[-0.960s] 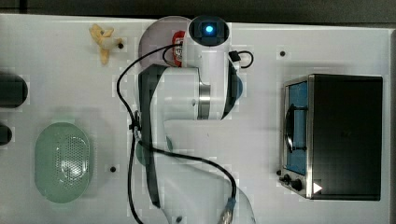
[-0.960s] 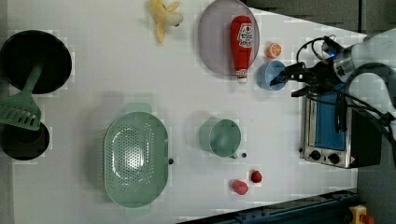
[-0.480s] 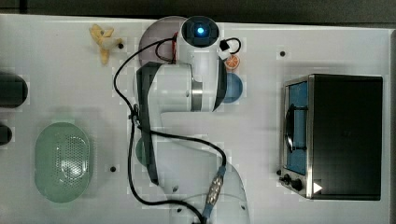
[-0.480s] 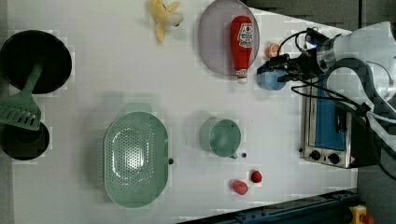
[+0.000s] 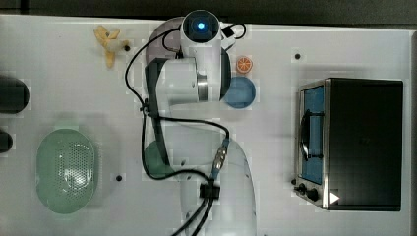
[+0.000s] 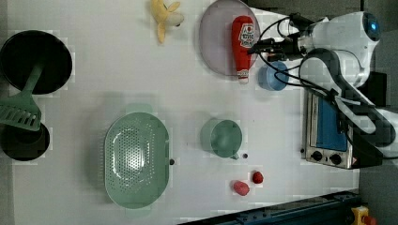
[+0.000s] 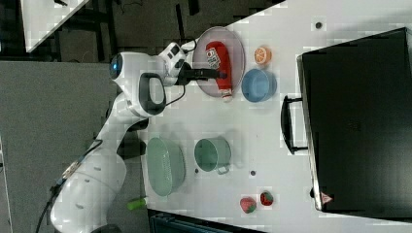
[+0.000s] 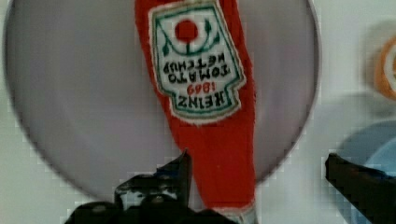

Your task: Pick ketchup from plate and place it on table.

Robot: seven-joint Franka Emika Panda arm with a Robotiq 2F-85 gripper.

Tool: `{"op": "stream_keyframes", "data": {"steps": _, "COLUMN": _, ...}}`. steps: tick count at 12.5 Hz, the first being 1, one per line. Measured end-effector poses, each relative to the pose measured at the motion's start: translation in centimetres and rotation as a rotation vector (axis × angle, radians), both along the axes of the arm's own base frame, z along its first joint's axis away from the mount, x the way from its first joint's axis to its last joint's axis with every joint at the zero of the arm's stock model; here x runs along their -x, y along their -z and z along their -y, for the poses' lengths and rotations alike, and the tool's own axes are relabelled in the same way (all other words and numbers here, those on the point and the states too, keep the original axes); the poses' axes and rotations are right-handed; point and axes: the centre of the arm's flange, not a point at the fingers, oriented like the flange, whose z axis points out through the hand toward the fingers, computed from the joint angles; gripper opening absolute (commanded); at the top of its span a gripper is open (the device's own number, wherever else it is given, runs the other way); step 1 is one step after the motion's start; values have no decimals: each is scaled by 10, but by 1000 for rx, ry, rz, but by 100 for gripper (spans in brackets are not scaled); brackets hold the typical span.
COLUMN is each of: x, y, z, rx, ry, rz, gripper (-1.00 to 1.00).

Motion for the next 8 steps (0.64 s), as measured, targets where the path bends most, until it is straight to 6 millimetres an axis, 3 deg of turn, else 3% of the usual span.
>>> {"op": "stream_keyframes", "data": {"steps": 4, "x": -15, "y": 40, "z": -5, "rx": -13, "ry": -10, "rz": 20, "gripper": 100}}
{"op": "stream_keyframes", "data": {"steps": 8, "x": -20, "y": 58, "z": -19, "rx": -33, "ry": -24, "rz": 64, "gripper": 100}}
